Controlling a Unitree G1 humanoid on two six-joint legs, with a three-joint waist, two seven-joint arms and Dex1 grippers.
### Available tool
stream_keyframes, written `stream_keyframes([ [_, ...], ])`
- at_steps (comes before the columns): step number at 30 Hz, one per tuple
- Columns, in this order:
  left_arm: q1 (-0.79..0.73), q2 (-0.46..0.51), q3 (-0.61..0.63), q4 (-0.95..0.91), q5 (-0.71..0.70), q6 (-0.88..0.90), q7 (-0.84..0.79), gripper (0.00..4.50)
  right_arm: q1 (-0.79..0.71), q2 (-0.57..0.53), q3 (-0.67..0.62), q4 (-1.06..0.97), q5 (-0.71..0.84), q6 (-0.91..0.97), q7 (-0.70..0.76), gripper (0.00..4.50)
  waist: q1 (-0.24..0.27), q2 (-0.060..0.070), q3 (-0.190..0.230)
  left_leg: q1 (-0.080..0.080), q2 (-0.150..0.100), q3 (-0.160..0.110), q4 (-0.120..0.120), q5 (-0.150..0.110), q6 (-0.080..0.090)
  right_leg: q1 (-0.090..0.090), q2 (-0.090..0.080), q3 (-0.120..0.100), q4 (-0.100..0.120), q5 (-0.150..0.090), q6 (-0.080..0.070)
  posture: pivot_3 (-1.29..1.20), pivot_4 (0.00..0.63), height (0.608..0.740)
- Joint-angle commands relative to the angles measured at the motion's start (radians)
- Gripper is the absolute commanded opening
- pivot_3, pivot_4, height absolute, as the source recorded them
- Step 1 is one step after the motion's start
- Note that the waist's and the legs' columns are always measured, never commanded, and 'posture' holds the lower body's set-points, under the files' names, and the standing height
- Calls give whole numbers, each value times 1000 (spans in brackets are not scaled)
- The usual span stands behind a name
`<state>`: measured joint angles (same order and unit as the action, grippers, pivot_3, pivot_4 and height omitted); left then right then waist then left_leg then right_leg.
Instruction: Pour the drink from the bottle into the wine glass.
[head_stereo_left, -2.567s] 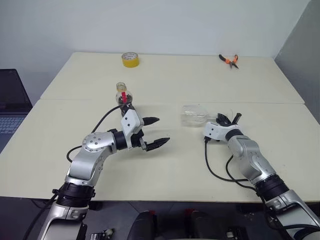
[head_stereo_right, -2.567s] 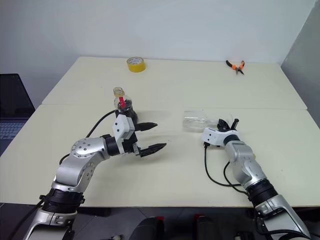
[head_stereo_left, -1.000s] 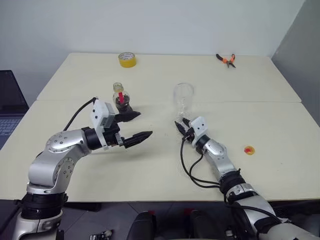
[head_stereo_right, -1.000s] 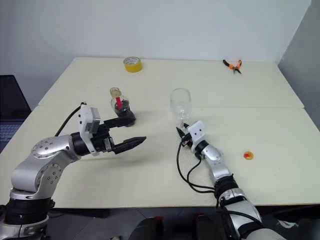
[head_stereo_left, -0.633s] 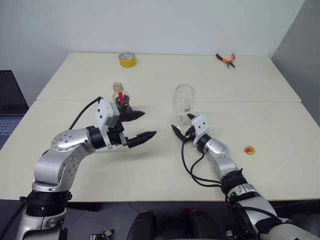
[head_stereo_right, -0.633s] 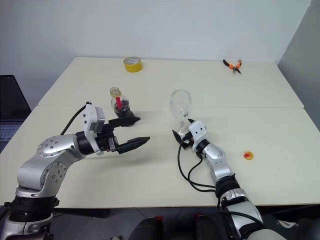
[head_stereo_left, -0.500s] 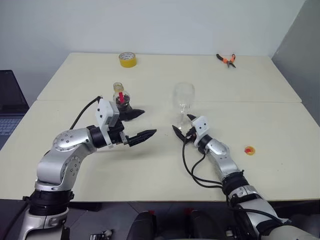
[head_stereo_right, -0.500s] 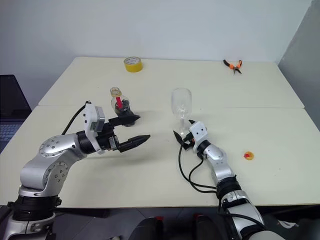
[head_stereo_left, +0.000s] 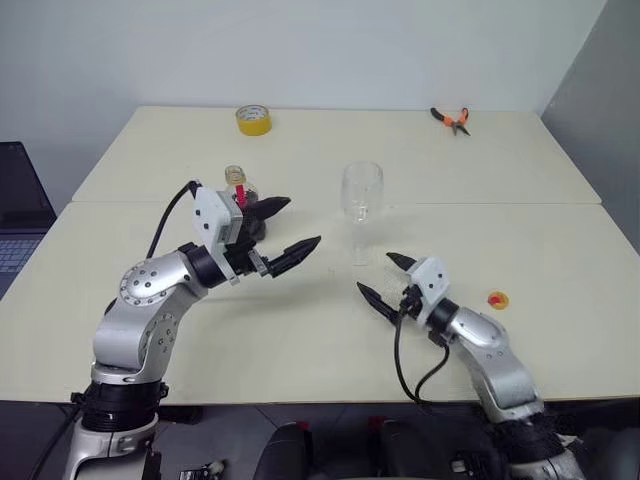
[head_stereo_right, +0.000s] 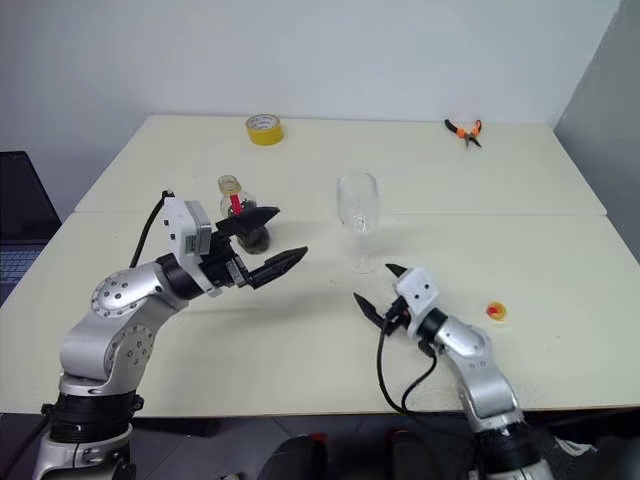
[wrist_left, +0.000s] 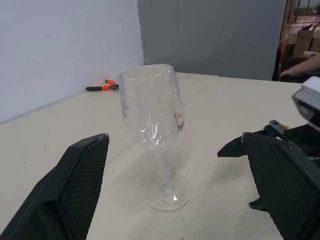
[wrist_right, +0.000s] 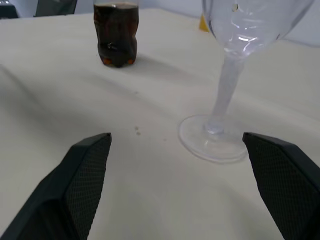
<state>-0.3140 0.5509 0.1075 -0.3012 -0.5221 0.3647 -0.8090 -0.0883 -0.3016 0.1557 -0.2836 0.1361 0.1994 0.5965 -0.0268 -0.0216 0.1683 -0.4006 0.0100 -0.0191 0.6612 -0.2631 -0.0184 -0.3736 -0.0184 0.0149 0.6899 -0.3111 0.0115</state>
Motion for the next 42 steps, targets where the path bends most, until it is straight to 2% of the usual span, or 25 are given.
stream_keyframes([
  [1,21,14,33,-58,-23,2,11,4500,39,-78,-65,-248,100,96,40,4486,1,0,0,0,0,0,0,0,0,0,0,0,-1,0,0,0,150,740],
  [9,123,26,69,-108,-38,29,49,4500,60,-217,-165,-439,288,259,76,4486,0,0,0,1,0,-1,0,0,0,1,0,-1,-1,0,0,0,150,740],
  [16,231,15,95,-143,-19,24,104,4500,50,-246,-194,-477,342,279,63,4486,1,-1,0,1,0,-1,0,0,0,2,0,-1,-2,0,0,0,150,740],
  [21,254,-37,119,-108,42,-25,210,4500,22,-251,-219,-486,393,300,45,4486,3,-1,0,1,0,-1,0,0,0,2,0,-1,-2,0,0,0,150,740],
  [24,244,-76,133,-70,86,-51,288,4500,2,-254,-220,-491,409,312,36,4486,4,-1,0,1,0,-2,0,0,0,2,0,-2,-2,0,0,0,150,740],
  [27,218,-101,73,-6,218,-93,377,4500,-30,-262,-221,-512,446,345,28,4486,4,-1,0,1,0,-2,0,0,0,2,0,-1,-2,0,0,0,150,740],
  [30,157,-140,64,82,310,-145,476,4500,-53,-278,-219,-536,502,391,27,4486,9,-1,0,0,0,-2,0,0,0,2,0,-2,-2,0,0,0,150,740],
  [42,-39,-210,30,397,443,-223,613,4500,-104,-336,-226,-560,599,455,26,4486,25,-3,0,0,-1,-2,1,0,0,2,0,-3,-3,0,0,0,150,740],
])
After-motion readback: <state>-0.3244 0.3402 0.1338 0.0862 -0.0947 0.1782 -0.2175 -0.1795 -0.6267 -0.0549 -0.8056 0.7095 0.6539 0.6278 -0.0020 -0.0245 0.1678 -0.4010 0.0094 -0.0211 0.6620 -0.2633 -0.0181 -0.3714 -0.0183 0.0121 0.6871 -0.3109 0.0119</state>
